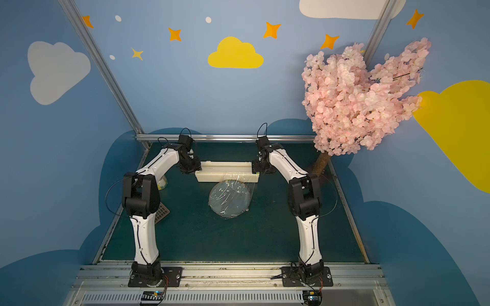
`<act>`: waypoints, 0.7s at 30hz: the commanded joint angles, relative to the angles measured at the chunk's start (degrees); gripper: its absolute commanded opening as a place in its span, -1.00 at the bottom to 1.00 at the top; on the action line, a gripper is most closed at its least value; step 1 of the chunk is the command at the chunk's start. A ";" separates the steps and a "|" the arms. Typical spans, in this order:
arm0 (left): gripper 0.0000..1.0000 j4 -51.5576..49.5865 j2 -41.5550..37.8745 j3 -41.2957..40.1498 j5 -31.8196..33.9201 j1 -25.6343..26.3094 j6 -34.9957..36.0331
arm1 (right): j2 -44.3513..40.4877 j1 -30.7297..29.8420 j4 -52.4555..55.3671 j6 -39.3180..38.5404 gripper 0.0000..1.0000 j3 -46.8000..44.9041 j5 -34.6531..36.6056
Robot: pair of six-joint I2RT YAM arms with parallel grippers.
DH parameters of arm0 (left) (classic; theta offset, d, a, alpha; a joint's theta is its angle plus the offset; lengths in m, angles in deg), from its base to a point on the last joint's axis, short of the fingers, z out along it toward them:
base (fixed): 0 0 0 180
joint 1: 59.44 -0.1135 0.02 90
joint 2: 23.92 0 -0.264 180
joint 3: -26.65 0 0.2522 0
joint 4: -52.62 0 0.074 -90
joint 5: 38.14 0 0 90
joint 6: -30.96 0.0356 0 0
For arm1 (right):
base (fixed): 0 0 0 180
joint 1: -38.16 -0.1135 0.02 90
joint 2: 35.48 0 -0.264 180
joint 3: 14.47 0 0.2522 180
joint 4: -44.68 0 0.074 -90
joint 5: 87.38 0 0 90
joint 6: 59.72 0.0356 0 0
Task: Wrap the plate with plastic wrap
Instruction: Move the plastic wrap cutting box to the center of the board.
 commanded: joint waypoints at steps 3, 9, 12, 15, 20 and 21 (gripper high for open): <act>0.18 -2.75 -6.73 -3.56 -8.67 -0.15 -0.16 | -8.07 0.81 0.00 1.09 0.54 -6.80 -6.43; 0.32 15.14 -16.28 -21.27 -22.88 -0.08 -5.49 | -15.92 1.94 -15.11 2.74 0.55 -23.72 -17.70; 0.33 20.72 -15.76 -24.72 -26.02 -0.08 -7.46 | -15.36 2.21 -20.43 2.71 0.55 -26.21 -25.00; 0.32 22.19 -12.93 -24.06 -27.54 -0.04 -8.33 | -11.92 2.30 -21.81 3.73 0.54 -24.17 -29.04; 0.32 21.93 -7.88 -19.86 -26.47 0.01 -8.00 | -6.40 2.66 -22.17 4.69 0.54 -18.62 -29.39; 0.32 21.14 -6.60 -18.12 -25.86 -0.04 -7.64 | -5.11 2.82 -22.04 4.84 0.54 -16.90 -29.79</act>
